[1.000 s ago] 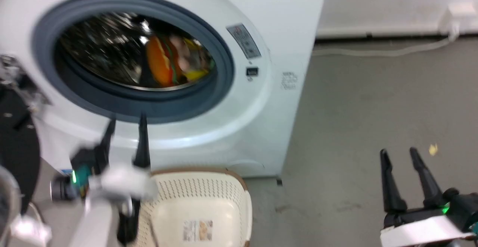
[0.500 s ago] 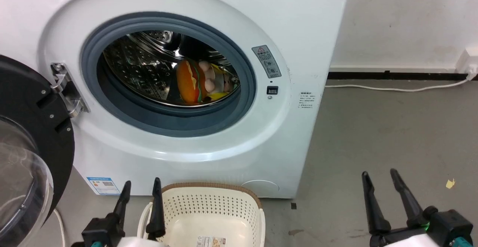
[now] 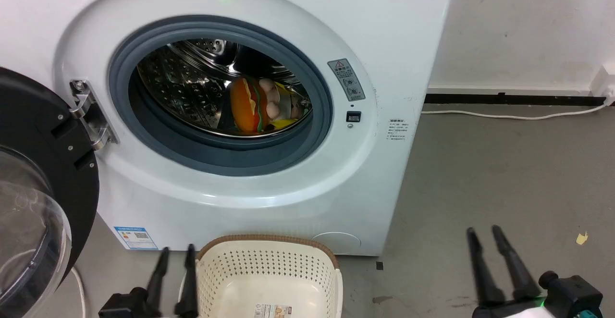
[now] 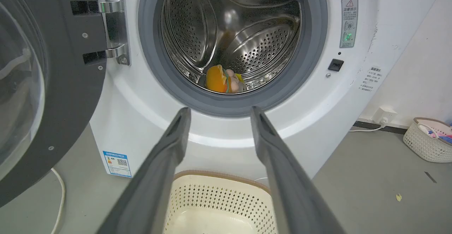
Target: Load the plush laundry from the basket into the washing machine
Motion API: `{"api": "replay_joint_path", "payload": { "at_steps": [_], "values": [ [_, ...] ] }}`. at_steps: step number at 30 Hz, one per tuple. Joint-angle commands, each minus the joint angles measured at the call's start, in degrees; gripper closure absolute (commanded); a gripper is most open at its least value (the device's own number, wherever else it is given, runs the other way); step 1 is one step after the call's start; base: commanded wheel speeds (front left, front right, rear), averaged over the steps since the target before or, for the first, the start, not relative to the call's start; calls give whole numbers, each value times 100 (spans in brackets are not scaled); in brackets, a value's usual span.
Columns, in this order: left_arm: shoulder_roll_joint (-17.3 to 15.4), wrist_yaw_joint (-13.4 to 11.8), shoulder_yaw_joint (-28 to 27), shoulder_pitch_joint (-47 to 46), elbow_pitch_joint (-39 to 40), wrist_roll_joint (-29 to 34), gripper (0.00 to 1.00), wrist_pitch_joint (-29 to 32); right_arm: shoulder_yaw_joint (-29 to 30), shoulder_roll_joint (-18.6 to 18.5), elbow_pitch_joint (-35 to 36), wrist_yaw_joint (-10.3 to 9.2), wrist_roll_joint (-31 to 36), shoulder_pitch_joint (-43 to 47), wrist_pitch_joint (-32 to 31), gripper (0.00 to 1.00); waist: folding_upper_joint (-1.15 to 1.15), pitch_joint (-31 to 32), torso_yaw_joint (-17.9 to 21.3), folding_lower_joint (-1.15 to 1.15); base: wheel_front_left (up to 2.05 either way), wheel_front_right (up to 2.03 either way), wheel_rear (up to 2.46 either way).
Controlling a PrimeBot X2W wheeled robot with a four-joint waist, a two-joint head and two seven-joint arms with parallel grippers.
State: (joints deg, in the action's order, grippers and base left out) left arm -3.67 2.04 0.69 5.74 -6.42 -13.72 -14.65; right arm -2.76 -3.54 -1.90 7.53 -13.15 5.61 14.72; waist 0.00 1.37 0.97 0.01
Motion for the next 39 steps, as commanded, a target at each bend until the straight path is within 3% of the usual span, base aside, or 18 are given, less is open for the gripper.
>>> {"api": "replay_joint_path", "payload": {
  "at_steps": [1, 39],
  "values": [
    [0, 0, 1, -1, 3, 3, 100, 3, 1, 0, 2, 0, 3, -1, -4, 100, 0, 0, 0, 0, 0, 0, 0],
    [25, -64, -16, -181, 203, 431, 100, 460, 90, 20, 60, -1, 413, -176, -463, 100, 0, -43, -31, 0, 0, 0, 0]
  ]
}}
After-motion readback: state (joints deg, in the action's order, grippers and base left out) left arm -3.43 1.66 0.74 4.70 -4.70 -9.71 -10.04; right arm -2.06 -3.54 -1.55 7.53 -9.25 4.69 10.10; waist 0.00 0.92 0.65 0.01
